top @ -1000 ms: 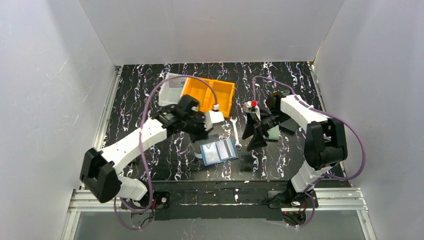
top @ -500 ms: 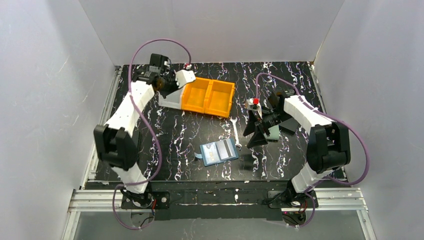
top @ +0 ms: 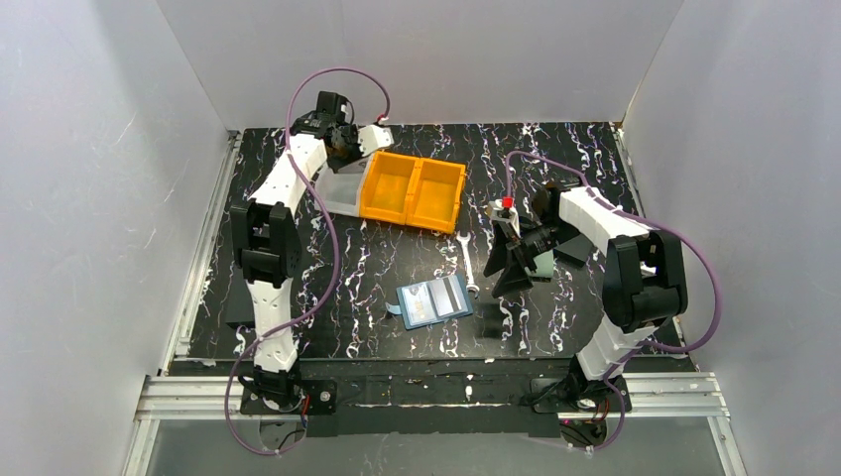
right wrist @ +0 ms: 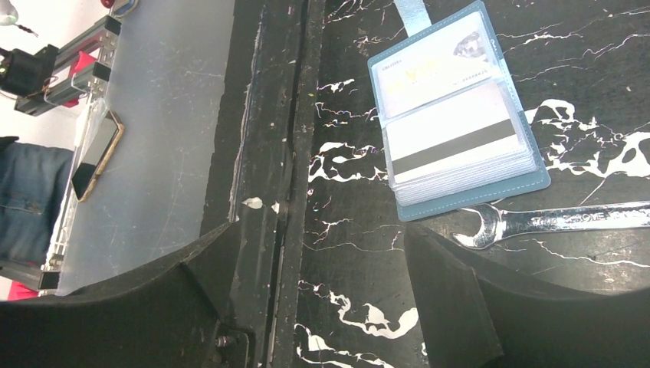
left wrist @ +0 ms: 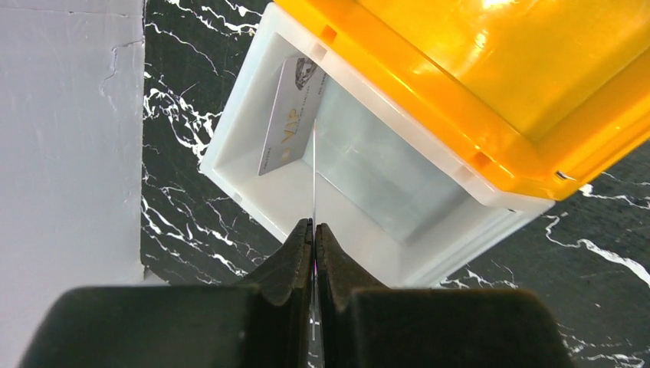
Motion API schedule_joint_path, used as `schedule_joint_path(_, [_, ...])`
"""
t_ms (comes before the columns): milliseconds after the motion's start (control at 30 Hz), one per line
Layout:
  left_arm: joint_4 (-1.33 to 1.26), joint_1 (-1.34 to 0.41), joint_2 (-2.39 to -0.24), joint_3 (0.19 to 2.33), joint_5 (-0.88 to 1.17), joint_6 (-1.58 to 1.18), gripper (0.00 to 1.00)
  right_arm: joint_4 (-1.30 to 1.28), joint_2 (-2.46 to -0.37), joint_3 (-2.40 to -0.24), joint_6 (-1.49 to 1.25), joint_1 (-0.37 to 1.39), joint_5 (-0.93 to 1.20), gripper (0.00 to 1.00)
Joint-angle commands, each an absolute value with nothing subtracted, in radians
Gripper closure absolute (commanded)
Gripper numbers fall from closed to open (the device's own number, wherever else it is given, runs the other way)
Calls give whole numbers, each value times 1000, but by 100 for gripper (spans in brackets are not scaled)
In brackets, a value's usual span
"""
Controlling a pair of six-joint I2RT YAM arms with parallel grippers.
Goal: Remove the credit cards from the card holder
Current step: Place the credit card in the storage box.
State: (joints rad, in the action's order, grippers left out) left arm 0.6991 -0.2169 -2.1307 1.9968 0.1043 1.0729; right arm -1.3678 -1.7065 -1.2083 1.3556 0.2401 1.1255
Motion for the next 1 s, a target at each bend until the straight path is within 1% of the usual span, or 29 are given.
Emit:
schedule_joint_path(0, [703, -192, -2148, 2065, 176, 1063, 100, -1422, -1718, -1249, 1398, 232, 1157, 13])
schedule_joint_path(333, [692, -157, -2221, 2071, 312, 1048, 100, -1423, -1727, -1249, 1397, 223, 1157, 13])
schedule_joint_path(567, [687, -150, -2260, 2070, 340, 1051, 100, -1424, -1730, -1247, 1397, 218, 1159, 13])
schedule_joint_path(833, [627, -140, -2291, 2058, 341, 1040, 99, -1424, -1730, -1246, 1397, 215, 1164, 13])
schedule_joint_path(867, [618, -140, -2296, 2058, 341, 1038, 97, -1424, -1730, -1246, 1398, 215, 1163, 13])
schedule_joint_path(967, [600, -138, -2309, 2058, 343, 1030, 96, -1424, -1735, -1245, 1399, 214, 1165, 13])
